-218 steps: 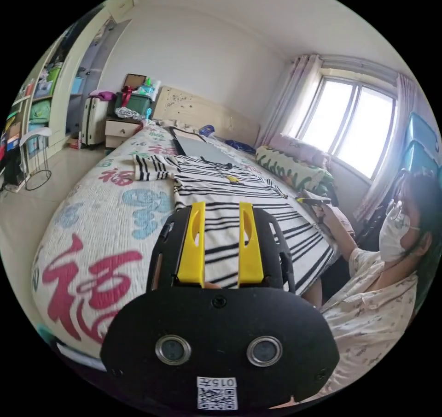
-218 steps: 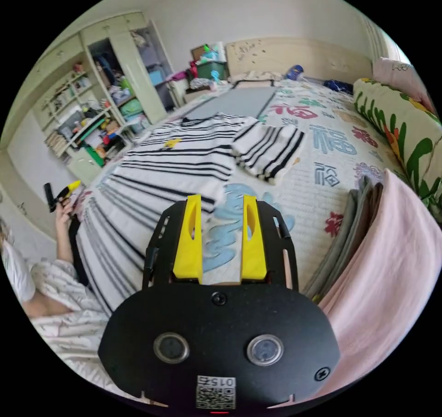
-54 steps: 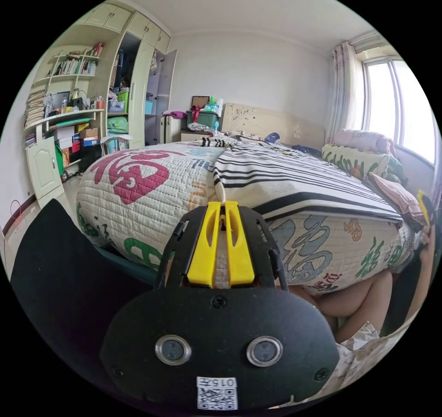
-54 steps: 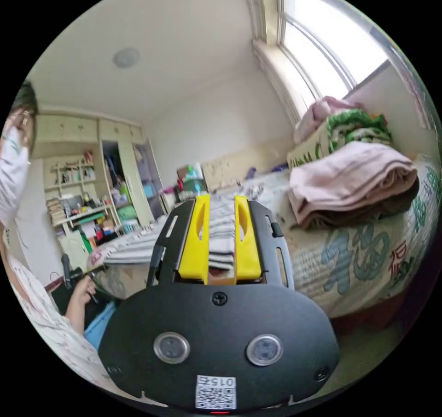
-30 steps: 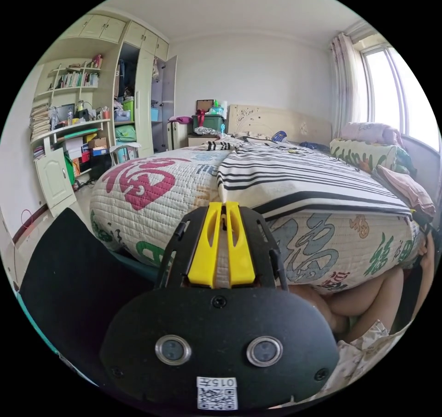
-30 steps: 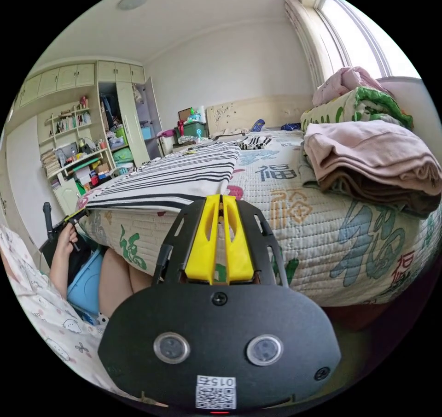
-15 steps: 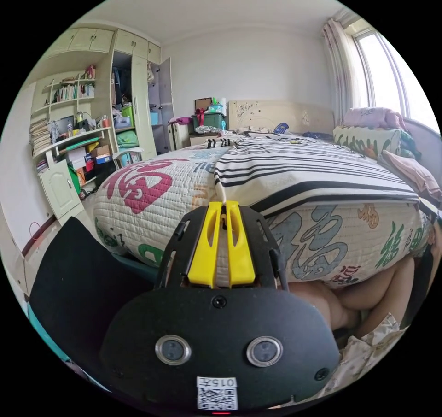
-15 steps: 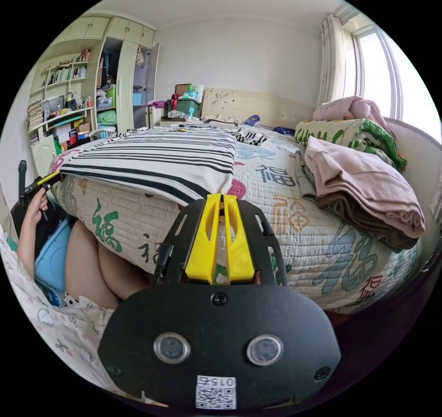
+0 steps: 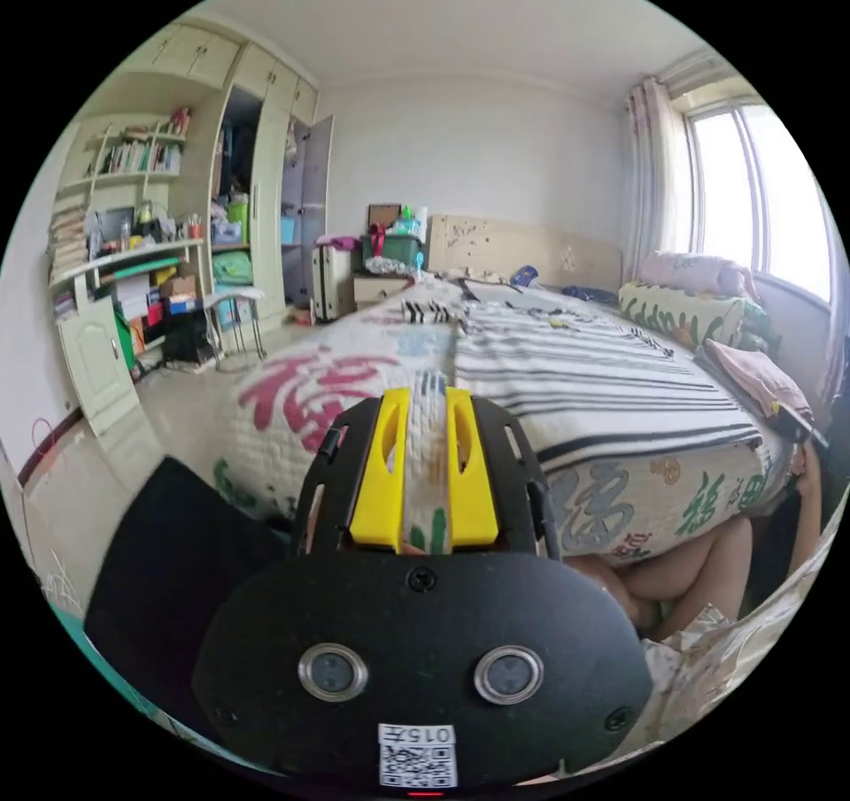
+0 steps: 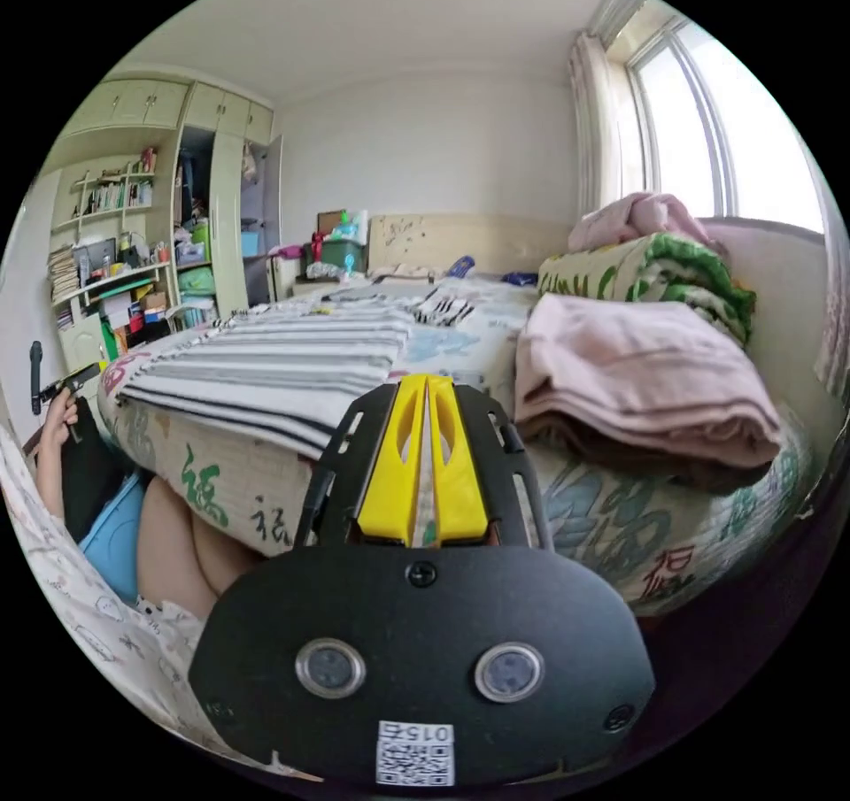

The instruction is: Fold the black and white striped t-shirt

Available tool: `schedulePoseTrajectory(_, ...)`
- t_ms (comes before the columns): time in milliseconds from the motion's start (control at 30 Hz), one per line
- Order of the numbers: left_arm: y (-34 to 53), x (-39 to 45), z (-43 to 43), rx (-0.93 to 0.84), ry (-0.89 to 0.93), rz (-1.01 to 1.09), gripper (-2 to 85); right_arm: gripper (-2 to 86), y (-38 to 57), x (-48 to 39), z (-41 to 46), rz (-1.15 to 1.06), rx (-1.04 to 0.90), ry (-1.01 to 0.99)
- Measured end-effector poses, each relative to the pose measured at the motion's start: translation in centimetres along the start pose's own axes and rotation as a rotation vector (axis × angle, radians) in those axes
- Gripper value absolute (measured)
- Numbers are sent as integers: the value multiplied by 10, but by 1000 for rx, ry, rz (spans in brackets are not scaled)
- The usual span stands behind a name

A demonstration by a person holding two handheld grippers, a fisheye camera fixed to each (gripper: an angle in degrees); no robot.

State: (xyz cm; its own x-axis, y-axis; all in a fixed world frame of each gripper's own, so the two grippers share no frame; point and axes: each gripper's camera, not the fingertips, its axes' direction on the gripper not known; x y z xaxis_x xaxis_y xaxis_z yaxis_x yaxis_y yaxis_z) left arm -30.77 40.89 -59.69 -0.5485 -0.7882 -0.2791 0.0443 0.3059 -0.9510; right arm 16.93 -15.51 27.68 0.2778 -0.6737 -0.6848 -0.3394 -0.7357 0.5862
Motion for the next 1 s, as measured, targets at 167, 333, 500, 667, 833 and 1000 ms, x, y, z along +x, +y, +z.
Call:
schedulePoseTrajectory(167, -99, 55, -7, 72, 171, 191, 35, -6, -72, -52, 41, -146, 69, -140)
schedulePoseTrajectory(333, -192, 127, 81, -48, 384, 300, 32, -10, -147, -117, 187, -242, -38, -261)
schedulePoseTrajectory(500, -275, 178, 205, -222, 285, 181, 56, -10, -219, -136, 379, -53, -269, -285)
schedulePoseTrajectory(667, -342, 246, 311, -360, 151, 164, 56, -10, -265, -207, 502, -137, -298, -90)
schedulePoseTrajectory(833, -381, 313, 369, -430, 91, 226, 26, -10, -268, -288, 610, -302, -392, 56)
schedulePoseTrajectory(1000, -397, 358, 412, -484, 83, 262, 11, -10, -256, -347, 691, -419, -472, 221)
